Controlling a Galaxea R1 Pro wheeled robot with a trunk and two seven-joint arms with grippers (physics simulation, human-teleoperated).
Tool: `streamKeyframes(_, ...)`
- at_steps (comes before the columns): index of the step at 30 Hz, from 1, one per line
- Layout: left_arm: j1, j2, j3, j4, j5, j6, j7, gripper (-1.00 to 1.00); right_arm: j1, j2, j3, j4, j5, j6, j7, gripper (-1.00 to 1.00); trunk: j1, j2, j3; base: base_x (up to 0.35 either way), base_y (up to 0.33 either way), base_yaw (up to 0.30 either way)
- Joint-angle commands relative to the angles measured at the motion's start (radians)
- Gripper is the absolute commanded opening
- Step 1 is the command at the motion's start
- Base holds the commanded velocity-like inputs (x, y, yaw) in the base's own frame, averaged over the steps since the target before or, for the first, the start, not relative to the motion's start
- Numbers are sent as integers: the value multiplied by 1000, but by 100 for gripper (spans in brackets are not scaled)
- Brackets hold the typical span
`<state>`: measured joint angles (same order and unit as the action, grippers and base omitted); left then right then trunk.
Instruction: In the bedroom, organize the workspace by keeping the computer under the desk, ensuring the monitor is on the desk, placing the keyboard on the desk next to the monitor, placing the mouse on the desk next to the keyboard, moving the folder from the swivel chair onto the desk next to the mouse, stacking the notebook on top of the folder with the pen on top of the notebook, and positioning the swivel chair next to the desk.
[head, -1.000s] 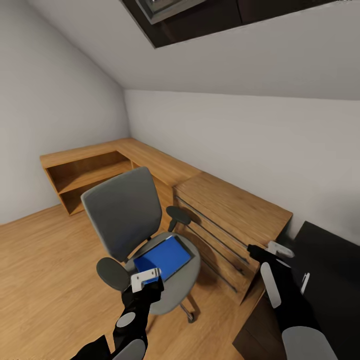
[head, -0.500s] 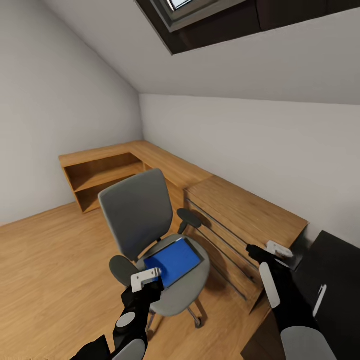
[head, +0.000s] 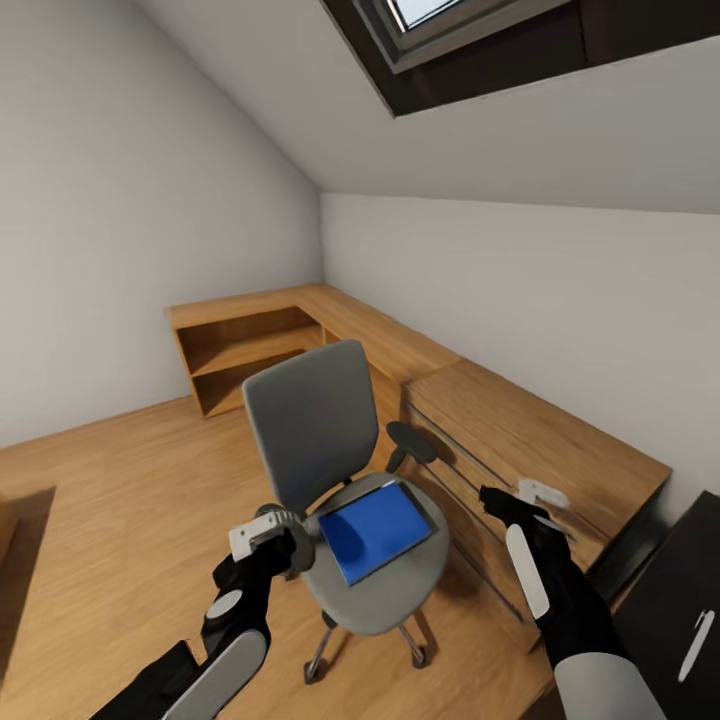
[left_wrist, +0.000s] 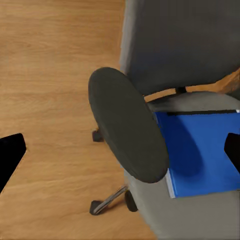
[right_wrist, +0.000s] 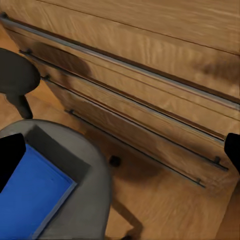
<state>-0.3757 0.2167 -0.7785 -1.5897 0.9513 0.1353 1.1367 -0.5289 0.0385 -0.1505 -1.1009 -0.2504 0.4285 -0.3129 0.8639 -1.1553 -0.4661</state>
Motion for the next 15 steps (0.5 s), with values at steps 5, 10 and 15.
streamKeyframes(5, -2, 10, 28, -1, 2, 10, 6, 100, 0, 0, 19, -2, -10, 4, -6, 100, 0, -1, -1, 0, 0, 281)
streamKeyframes(10, -2, 21, 67, 2, 7, 11, 4, 100, 0, 0, 23, -2, -10, 4, -6, 100, 0, -1, -1, 0, 0, 283)
streamKeyframes(15, -2, 29, 104, 6, 15, 12, 2, 100, 0, 0, 24, 0, -10, 4, -6, 100, 0, -1, -1, 0, 0, 284)
